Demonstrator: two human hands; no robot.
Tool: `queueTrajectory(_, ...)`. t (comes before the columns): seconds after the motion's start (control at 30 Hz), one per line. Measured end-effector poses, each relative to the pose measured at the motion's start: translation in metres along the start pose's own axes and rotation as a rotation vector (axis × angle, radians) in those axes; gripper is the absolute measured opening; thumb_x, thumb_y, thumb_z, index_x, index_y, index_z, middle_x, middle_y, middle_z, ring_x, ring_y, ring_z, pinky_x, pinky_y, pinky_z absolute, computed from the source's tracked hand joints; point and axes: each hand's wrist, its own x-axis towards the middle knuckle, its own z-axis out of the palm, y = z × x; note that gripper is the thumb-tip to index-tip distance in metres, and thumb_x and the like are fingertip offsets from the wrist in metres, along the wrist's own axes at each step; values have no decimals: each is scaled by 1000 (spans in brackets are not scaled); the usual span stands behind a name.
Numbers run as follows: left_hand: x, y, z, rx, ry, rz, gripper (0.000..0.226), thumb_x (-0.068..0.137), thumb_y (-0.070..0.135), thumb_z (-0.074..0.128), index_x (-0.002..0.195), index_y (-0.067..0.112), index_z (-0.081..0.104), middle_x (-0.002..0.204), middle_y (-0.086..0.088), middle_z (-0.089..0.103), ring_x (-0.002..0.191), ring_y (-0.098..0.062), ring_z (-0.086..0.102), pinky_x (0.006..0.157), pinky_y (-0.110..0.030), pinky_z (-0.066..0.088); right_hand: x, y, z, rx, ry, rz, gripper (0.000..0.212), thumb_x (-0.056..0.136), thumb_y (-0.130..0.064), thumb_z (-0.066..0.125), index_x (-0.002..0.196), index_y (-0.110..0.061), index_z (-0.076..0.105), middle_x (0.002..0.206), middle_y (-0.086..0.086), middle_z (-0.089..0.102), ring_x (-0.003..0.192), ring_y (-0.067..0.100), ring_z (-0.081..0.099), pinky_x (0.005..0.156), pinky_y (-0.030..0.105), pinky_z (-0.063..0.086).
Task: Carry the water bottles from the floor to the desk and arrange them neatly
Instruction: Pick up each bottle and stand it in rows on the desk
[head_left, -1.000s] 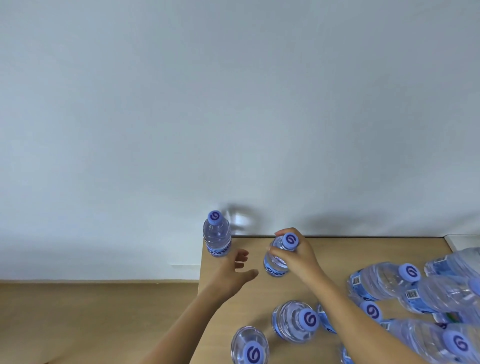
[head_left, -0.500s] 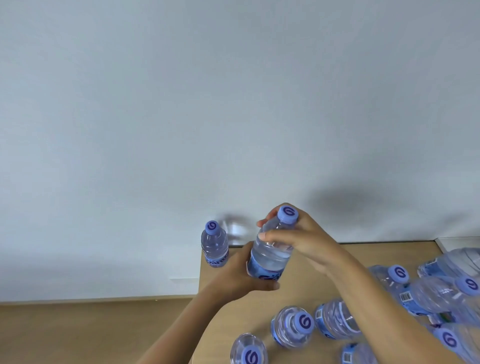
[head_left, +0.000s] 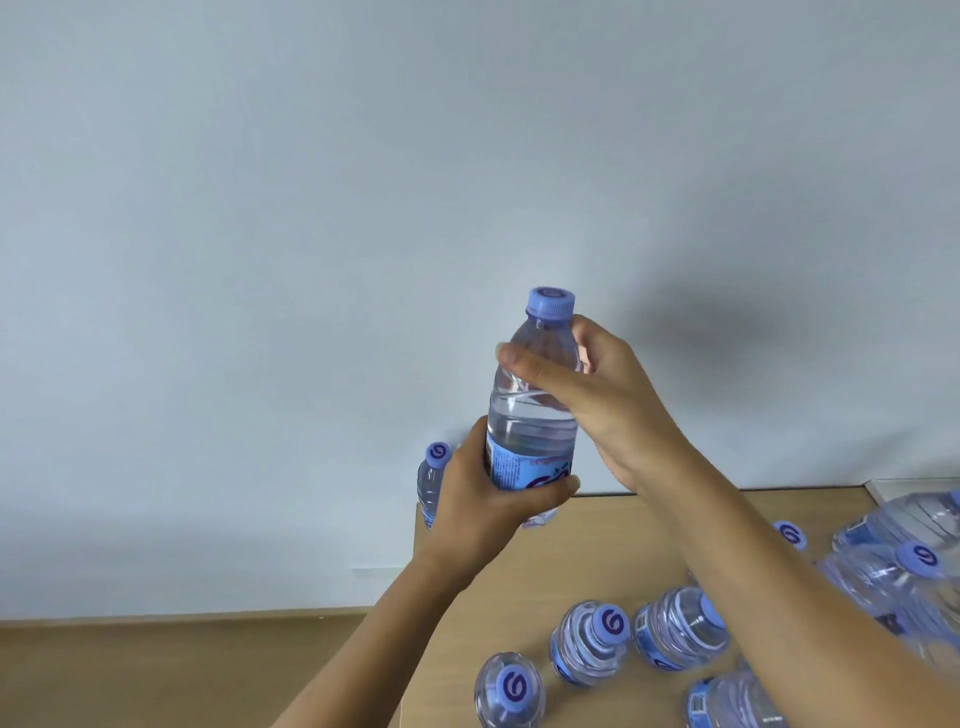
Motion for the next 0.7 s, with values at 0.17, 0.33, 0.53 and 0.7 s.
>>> queueTrajectory(0.17,-9,17,5,-41,-15,10,46,70,10,86,108,13,60,92,-4,74,81,-19,72,61,-24,53,-10,-4,13,-39,94,-96,36,69,-32,86,94,-23,62,86,-5,73,81,16,73,75,34,58)
queueTrajectory(0.33,-19,21,9,-52,-6,18,52,68,9,87,111,16,59,97,-1,74,88,-16,73,71,-25,59,-15,-8,11,-29,93,-129,25,72,-22,82,88,-22,63,81,-2,72,76,18,72,72,33,58)
queueTrajectory(0.53,-25,24,9,-85,-74,12,59,67,11,89,115,21,56,99,1,73,89,-16,72,69,-22,57,-18,-13,5,31,12,-130,23,68,-22,81,84,-21,65,79,-1,70,72,18,71,66,29,57)
queueTrajectory(0.7,-28,28,6,-68,-80,43,56,67,14,88,113,19,56,93,-9,71,81,-31,71,68,-36,62,-17,-20,-2,149,-70,-111,25,69,-17,79,90,-13,66,84,0,69,73,12,70,63,21,54)
